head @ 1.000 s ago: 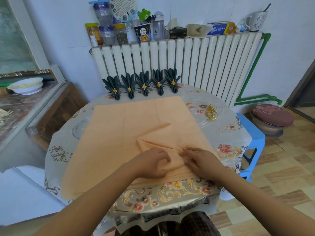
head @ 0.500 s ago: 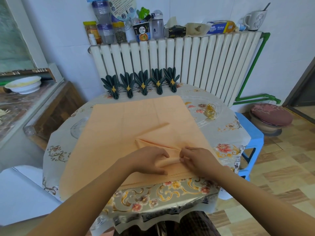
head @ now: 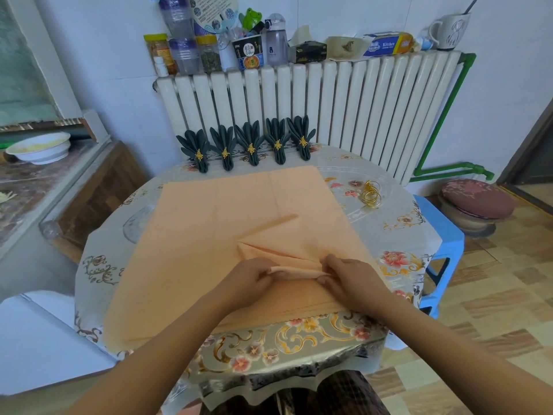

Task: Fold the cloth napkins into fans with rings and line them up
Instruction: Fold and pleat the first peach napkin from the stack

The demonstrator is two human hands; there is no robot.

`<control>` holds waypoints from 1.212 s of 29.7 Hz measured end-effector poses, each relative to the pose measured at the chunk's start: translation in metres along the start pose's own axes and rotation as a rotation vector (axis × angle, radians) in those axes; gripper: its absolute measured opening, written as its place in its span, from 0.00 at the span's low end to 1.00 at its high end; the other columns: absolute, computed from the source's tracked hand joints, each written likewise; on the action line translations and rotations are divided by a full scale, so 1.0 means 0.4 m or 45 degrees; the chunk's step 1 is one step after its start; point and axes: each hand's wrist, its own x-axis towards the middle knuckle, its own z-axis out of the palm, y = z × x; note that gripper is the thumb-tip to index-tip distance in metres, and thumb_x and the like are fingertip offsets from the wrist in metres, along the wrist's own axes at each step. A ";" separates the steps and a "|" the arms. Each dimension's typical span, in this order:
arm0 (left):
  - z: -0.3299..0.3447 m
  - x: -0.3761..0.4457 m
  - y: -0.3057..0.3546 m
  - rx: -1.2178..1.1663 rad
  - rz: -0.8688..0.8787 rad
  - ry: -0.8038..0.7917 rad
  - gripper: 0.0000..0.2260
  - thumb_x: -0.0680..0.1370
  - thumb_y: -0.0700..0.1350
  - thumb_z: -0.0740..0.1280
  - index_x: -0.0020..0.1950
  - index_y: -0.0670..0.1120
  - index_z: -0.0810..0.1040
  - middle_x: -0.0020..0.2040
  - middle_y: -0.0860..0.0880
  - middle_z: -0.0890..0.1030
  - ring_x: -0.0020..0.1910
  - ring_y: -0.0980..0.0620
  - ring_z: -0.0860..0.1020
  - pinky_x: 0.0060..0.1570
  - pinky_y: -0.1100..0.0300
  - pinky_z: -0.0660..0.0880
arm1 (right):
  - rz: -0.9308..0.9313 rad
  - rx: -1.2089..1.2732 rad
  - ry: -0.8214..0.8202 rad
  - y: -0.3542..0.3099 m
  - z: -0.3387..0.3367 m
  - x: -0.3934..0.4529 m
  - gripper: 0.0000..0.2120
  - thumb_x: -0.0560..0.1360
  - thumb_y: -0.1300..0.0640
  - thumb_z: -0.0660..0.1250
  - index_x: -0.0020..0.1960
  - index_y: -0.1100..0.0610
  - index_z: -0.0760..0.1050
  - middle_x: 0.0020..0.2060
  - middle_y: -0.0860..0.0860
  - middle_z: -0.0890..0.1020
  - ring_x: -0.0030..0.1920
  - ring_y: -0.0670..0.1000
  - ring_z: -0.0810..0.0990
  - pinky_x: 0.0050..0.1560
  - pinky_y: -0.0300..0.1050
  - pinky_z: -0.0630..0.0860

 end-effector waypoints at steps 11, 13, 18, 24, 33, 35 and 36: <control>0.048 0.054 0.031 0.056 -0.432 0.433 0.12 0.81 0.50 0.59 0.40 0.48 0.68 0.33 0.54 0.70 0.36 0.50 0.71 0.31 0.57 0.60 | 0.346 0.123 0.148 -0.023 0.025 0.014 0.08 0.79 0.50 0.61 0.51 0.54 0.75 0.36 0.50 0.82 0.40 0.54 0.79 0.37 0.45 0.69; 0.057 0.060 0.035 0.100 -0.466 0.472 0.09 0.81 0.50 0.59 0.44 0.47 0.70 0.37 0.52 0.75 0.39 0.48 0.73 0.34 0.56 0.61 | 0.382 0.119 0.153 -0.025 0.025 0.019 0.08 0.78 0.50 0.62 0.50 0.53 0.76 0.36 0.50 0.82 0.40 0.53 0.79 0.36 0.44 0.65; 0.082 0.076 0.035 0.115 -0.500 0.513 0.10 0.81 0.47 0.59 0.55 0.42 0.73 0.53 0.46 0.78 0.51 0.45 0.75 0.42 0.55 0.66 | 0.431 0.111 0.194 -0.028 0.034 0.032 0.08 0.78 0.51 0.63 0.50 0.54 0.78 0.41 0.51 0.83 0.44 0.53 0.79 0.41 0.44 0.70; 0.092 0.086 0.033 0.346 -0.345 0.551 0.17 0.78 0.38 0.59 0.67 0.44 0.70 0.64 0.44 0.70 0.64 0.43 0.67 0.60 0.55 0.61 | 0.403 0.072 0.187 -0.028 0.042 0.042 0.09 0.78 0.52 0.63 0.50 0.56 0.79 0.43 0.52 0.81 0.46 0.52 0.77 0.44 0.44 0.70; 0.102 0.133 0.046 0.709 -0.008 -0.204 0.22 0.83 0.54 0.44 0.78 0.57 0.46 0.79 0.52 0.44 0.77 0.51 0.41 0.74 0.47 0.36 | 0.378 0.093 0.205 -0.031 0.041 0.041 0.09 0.77 0.53 0.64 0.51 0.57 0.80 0.45 0.55 0.79 0.48 0.53 0.77 0.47 0.46 0.73; 0.106 0.132 0.043 0.691 -0.019 -0.198 0.22 0.84 0.54 0.44 0.78 0.58 0.45 0.79 0.53 0.43 0.77 0.52 0.41 0.74 0.48 0.37 | 0.358 0.119 0.252 -0.034 0.036 0.032 0.07 0.75 0.56 0.67 0.48 0.59 0.81 0.43 0.56 0.80 0.47 0.54 0.78 0.46 0.47 0.74; 0.107 0.133 0.041 0.692 -0.017 -0.192 0.22 0.84 0.54 0.44 0.78 0.59 0.45 0.79 0.53 0.43 0.77 0.52 0.41 0.74 0.48 0.37 | 0.340 0.118 0.290 -0.034 0.034 0.027 0.05 0.73 0.58 0.69 0.46 0.60 0.82 0.40 0.56 0.81 0.46 0.55 0.78 0.44 0.48 0.75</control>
